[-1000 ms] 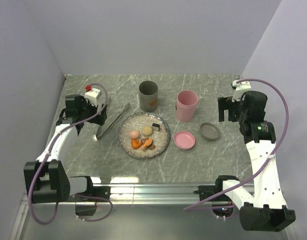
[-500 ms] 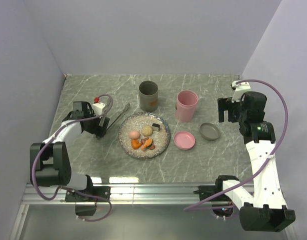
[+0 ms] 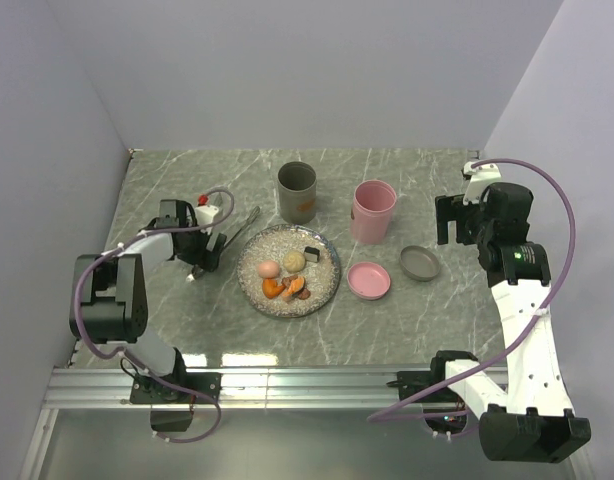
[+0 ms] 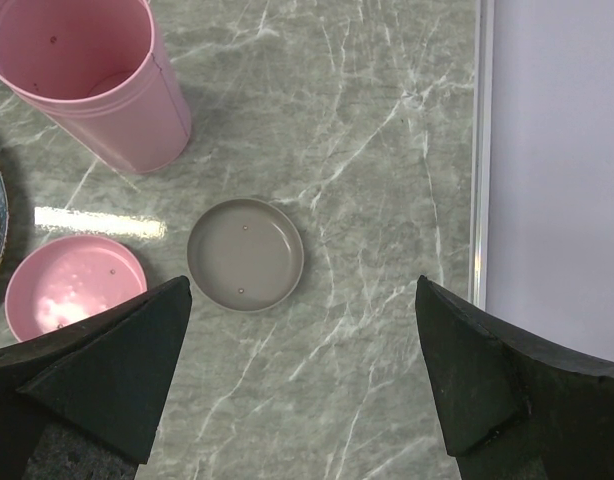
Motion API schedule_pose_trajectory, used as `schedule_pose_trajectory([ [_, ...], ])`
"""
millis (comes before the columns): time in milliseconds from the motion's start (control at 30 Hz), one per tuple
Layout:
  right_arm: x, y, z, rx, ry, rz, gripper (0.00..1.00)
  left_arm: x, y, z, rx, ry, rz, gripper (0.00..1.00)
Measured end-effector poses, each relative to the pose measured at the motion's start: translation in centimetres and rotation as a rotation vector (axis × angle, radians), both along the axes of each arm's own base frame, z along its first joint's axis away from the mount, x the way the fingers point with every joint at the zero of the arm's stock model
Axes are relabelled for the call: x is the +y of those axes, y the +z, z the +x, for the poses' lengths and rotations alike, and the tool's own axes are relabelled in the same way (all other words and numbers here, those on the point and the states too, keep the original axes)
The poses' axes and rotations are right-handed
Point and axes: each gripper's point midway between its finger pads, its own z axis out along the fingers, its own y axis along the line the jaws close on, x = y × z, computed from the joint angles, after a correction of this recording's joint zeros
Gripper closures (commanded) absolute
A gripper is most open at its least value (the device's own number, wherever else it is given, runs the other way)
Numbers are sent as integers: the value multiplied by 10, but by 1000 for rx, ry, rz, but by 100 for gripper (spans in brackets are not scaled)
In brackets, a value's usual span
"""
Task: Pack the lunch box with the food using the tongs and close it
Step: Pick up the clamp at the center of the board.
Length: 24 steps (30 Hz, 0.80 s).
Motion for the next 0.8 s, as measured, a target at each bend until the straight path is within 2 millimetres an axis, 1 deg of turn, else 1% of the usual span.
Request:
schedule_pose_trajectory([
  [133, 0, -1, 0, 2, -1, 0, 0, -4, 0, 19, -18, 4, -17, 7],
  [333, -1, -2, 1, 6, -4, -7, 0, -16, 1, 49, -53, -12, -42, 7],
  [533, -2, -15, -1, 37, -3, -8, 0, -22, 1, 60, -59, -23, -46, 6],
  [800, -2, -15, -1, 35, -4, -8, 0, -30, 1, 74, -60, -40, -48, 5],
])
